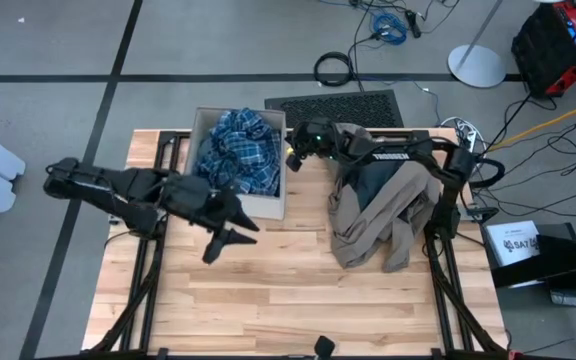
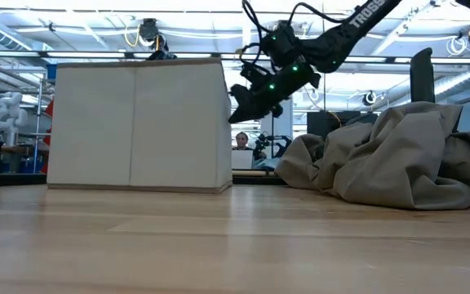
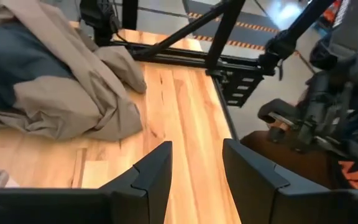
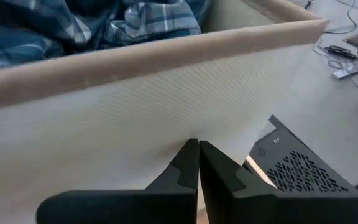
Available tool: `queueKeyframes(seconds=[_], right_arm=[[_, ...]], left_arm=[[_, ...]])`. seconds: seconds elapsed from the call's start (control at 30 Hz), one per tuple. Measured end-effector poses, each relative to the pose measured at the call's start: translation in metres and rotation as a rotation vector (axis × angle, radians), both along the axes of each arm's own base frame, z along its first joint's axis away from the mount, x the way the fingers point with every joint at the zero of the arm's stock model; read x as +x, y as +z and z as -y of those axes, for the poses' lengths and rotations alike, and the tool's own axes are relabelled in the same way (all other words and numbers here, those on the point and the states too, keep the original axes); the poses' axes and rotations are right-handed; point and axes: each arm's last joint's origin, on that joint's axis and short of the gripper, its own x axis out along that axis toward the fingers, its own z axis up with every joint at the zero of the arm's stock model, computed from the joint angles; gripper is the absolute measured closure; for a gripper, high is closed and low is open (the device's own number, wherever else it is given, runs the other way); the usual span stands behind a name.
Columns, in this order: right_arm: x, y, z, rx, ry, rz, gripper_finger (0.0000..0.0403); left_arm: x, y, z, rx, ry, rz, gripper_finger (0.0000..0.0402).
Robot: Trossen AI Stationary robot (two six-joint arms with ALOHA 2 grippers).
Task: Sort clothes
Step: Adjust the laundry organizer, then put the brown jacket into the laundry organizer
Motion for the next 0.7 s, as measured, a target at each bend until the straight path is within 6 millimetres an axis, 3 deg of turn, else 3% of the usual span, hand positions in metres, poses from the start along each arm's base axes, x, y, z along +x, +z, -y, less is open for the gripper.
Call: queueKeyframes(seconds=[0.17, 0.33, 0.53, 0.7], right_arm=[[0.005, 0.008, 0.002, 0.036, 0.000, -0.115, 0.0403], [-0.013, 0.030, -0.010, 0.140, 0.014, -0.396, 0.0403], [-0.039, 0.059, -0.052, 0.226, 0.059, -0.562, 0.0403], [-0.059, 0.086, -0.100, 0.310, 0.067, -0.578, 0.0403]], left_arm=[[-0.001, -0.003, 0.017, 0.060, 0.034, 0.002, 0.0251], [-0.002, -0.004, 0.025, 0.123, 0.100, 0.018, 0.0251], [-0.002, -0.009, 0.040, 0.240, 0.131, 0.032, 0.0251], [0.001, -0.040, 0.058, 0.369, 0.027, -0.021, 0.0251]])
